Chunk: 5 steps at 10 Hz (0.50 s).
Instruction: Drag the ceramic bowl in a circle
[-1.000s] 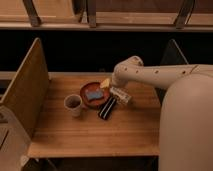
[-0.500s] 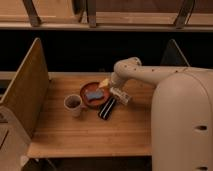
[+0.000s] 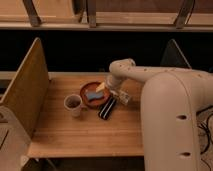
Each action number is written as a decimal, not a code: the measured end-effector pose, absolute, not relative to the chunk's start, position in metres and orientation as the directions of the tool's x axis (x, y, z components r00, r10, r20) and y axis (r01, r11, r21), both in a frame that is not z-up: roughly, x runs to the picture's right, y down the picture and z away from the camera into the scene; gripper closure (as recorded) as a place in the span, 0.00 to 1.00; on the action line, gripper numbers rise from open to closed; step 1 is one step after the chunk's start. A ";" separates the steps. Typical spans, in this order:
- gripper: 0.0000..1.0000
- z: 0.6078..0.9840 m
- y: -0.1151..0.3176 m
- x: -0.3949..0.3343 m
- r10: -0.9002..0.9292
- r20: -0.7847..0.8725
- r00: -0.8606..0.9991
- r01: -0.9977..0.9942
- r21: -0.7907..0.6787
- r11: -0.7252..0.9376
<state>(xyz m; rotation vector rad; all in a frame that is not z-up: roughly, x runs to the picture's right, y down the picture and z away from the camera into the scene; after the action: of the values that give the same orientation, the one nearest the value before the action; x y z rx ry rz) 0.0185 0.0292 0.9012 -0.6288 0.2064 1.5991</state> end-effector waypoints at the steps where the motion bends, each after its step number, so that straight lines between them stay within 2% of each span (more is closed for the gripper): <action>1: 0.20 0.901 0.029 0.020 0.862 -0.507 -0.008 -0.963 -0.230 -0.144; 5: 0.20 0.903 0.039 0.019 0.853 -0.522 0.009 -0.966 -0.226 -0.128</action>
<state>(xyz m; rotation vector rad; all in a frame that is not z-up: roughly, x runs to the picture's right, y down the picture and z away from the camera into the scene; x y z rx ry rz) 0.0187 0.0388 0.9029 -0.6361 0.2281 1.5810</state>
